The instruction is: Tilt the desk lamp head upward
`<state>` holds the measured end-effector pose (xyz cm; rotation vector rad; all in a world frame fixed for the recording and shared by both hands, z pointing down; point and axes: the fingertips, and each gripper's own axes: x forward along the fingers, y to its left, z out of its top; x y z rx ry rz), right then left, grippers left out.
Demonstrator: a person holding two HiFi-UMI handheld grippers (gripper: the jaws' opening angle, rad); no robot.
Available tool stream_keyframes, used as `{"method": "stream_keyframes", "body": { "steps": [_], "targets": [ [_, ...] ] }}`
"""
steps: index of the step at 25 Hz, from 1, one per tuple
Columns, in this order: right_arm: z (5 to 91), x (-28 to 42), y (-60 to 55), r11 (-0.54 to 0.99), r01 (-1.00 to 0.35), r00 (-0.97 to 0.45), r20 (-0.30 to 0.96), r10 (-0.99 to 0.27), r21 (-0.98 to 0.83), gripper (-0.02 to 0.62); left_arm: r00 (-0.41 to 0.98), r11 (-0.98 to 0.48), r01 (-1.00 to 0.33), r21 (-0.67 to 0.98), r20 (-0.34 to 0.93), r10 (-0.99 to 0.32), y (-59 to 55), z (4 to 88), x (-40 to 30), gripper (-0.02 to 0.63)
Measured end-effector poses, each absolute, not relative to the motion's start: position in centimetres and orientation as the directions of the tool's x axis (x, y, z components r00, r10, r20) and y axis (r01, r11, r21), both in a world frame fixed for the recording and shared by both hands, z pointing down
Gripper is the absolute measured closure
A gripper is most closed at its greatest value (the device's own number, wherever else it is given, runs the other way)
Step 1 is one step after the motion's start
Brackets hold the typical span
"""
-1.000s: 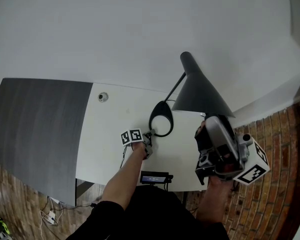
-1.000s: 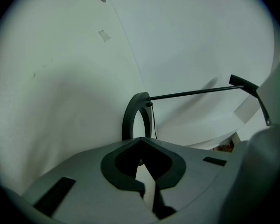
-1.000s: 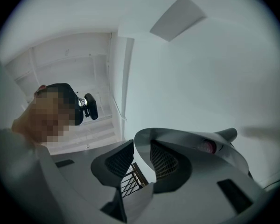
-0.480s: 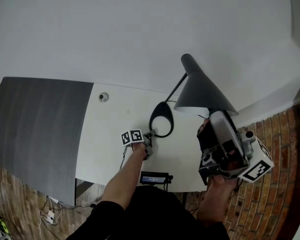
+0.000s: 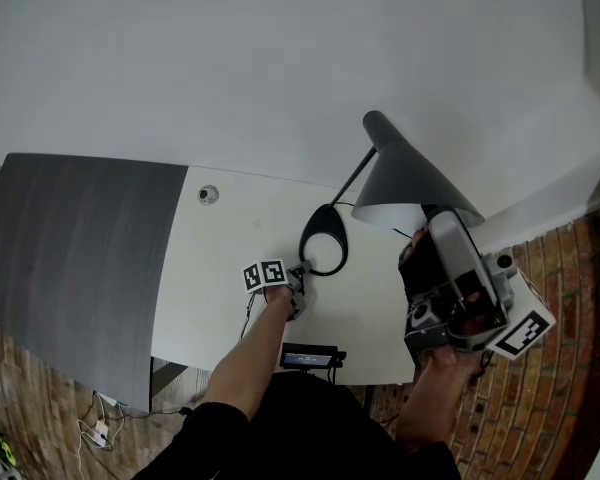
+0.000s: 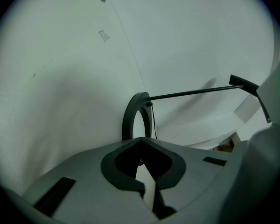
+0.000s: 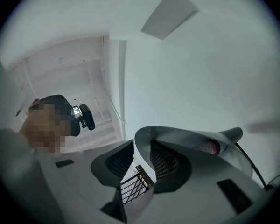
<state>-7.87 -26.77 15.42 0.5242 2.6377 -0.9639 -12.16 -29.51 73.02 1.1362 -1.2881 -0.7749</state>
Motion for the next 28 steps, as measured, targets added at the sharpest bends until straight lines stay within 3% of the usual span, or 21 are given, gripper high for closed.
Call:
{"method": "stream_keyframes", "body": {
  "steps": [28],
  "targets": [
    [15.2, -7.8, -26.4, 0.705, 0.442, -0.883, -0.408, 0.232, -0.555, 0.48, 0.199, 0.301, -0.202, 0.932, 0.34, -0.919, -30.1, 72.6, -11.2, 0.594]
  ]
}}
